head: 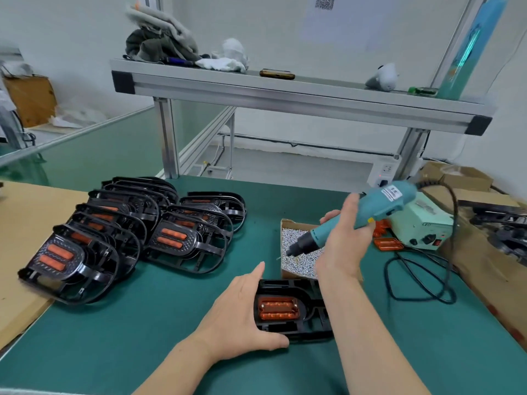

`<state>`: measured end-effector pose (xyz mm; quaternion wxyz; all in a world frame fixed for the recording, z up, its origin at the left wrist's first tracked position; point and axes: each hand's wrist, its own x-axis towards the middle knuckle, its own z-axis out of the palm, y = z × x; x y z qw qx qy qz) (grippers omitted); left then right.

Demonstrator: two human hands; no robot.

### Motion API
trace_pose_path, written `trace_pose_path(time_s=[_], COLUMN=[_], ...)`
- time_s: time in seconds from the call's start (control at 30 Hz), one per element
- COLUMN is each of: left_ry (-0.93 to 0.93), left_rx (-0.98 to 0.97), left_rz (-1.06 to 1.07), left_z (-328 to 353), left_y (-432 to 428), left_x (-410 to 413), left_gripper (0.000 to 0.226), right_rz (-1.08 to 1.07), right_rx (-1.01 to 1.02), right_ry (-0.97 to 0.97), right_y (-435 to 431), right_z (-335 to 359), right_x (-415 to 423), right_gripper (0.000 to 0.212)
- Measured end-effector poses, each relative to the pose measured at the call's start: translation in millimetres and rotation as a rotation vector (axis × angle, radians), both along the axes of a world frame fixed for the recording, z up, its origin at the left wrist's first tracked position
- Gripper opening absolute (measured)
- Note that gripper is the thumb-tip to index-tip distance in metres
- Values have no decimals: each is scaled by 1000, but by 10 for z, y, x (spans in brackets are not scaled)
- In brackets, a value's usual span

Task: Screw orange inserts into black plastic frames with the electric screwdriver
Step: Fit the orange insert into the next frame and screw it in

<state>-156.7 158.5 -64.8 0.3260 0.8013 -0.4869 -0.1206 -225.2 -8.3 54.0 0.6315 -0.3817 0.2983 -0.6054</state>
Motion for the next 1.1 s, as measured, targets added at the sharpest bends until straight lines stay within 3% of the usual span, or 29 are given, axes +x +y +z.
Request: trace_pose_path(time_s=[0.13,0.23,0.37,0.5,0.7,0.97,1.1], left_ry=[-2,-5,-13,-11,-20,-16,-1], left_rx=[10,7,0,4,17,11,-2], left_rz=[-6,-1,-2,-3,-7,-5,-4], left_z=[6,2,-1,-2,-13,-28,-16], left_y=[4,7,-6,-3,-1,-1,17], left_x=[-4,1,6,6,24,18,12], left_gripper=[137,136,137,137,136,132,128], right_rz=[111,174,233,259,308,305,341], right_rx=[384,521,574,641,671,669,644], right_ry=[-90,-54,51,53,28,-60,10], right_y=[-300,-409,-472,-510,-562,-573,-559], right_z=[-113,-237,-382,-448,-503,-481,-486], right_x=[38,94,163,205,191,56,-77], right_gripper=[33,31,26,33,22,40,26])
